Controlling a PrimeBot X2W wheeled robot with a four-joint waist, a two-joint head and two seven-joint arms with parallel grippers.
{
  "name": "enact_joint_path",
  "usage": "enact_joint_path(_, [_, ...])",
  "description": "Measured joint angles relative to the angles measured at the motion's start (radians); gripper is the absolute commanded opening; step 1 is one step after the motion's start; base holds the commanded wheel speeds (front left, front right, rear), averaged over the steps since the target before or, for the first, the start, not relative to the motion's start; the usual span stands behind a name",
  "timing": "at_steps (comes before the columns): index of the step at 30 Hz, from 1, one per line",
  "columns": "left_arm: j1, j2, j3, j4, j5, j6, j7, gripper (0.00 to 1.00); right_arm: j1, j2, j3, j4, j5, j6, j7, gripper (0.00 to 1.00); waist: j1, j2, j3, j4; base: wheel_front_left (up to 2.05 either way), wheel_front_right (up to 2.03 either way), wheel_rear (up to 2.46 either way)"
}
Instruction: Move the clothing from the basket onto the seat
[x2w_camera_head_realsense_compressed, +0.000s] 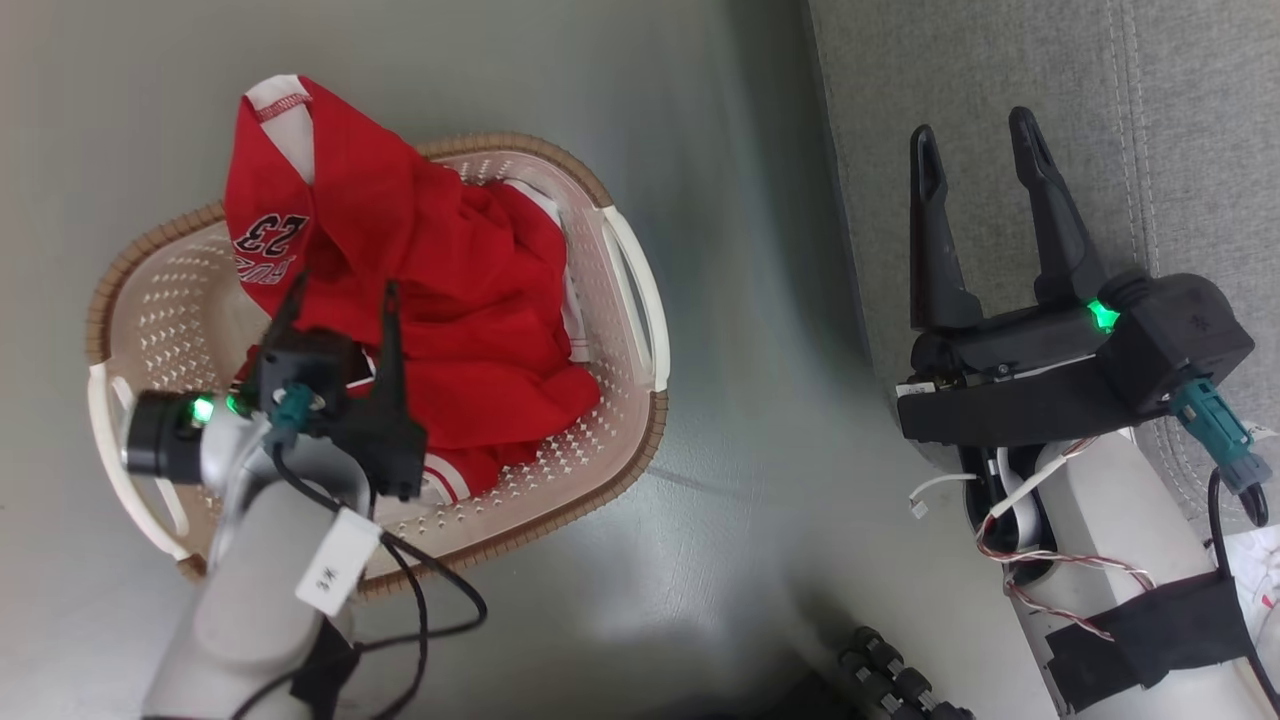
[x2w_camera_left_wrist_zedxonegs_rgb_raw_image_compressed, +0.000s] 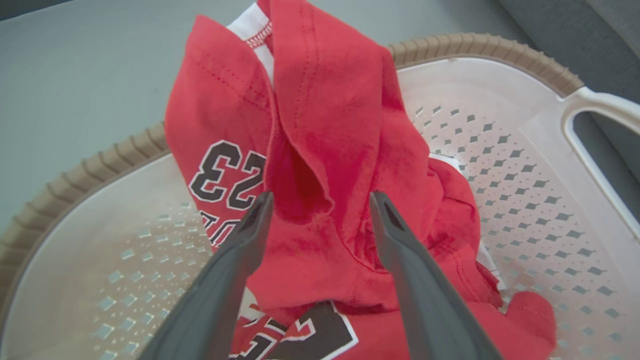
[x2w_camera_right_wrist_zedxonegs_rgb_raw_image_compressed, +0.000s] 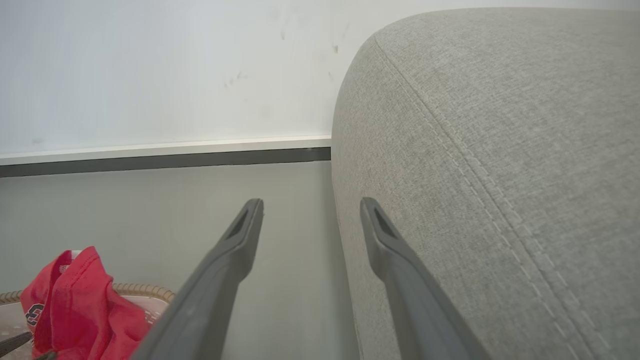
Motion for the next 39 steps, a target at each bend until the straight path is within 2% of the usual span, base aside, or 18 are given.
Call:
enact_joint_path(16, [-0.111, 0.015, 0.044, 0.097, -0.011, 0.01, -0.01, 1.0, -0.031, 0.019, 0.015, 0.014, -0.006, 0.015, -0.001, 1.0, 0.0, 0.0, 0.046, -0.028, 0.0, 0.0, 0.0])
enact_joint_path(17, [-0.115, 0.014, 0.044, 0.103, -0.011, 0.011, -0.01, 0.67, -0.031, 0.02, 0.015, 0.015, -0.006, 0.015, -0.001, 1.0, 0.0, 0.0, 0.048, -0.031, 0.0, 0.0, 0.0])
enact_joint_path(18, [-0.119, 0.014, 0.043, 0.111, -0.011, 0.013, -0.01, 0.46, -0.031, 0.021, 0.015, 0.016, -0.006, 0.015, -0.001, 1.0, 0.0, 0.0, 0.048, -0.032, 0.0, 0.0, 0.0])
enact_joint_path(19, [-0.122, 0.014, 0.042, 0.118, -0.01, 0.016, -0.01, 0.27, -0.032, 0.022, 0.016, 0.018, -0.006, 0.016, -0.001, 1.0, 0.0, 0.0, 0.049, -0.034, 0.0, 0.0, 0.0])
enact_joint_path(21, [-0.125, 0.014, 0.04, 0.129, -0.01, 0.017, -0.011, 0.0, -0.033, 0.024, 0.015, 0.022, -0.007, 0.023, -0.001, 1.0, 0.0, 0.0, 0.048, -0.037, 0.0, 0.0, 0.0])
enact_joint_path(31, [-0.125, -0.004, 0.016, 0.177, -0.008, 0.015, -0.022, 0.0, -0.037, 0.034, 0.005, 0.082, -0.009, 0.032, -0.001, 1.0, 0.0, 0.0, 0.01, -0.03, 0.0, 0.0, 0.0])
enact_joint_path(39, [-0.081, -0.026, -0.026, 0.175, -0.015, -0.029, -0.028, 0.0, -0.037, 0.017, -0.021, 0.162, -0.013, 0.04, -0.001, 1.0, 0.0, 0.0, -0.063, 0.003, 0.0, 0.0, 0.0])
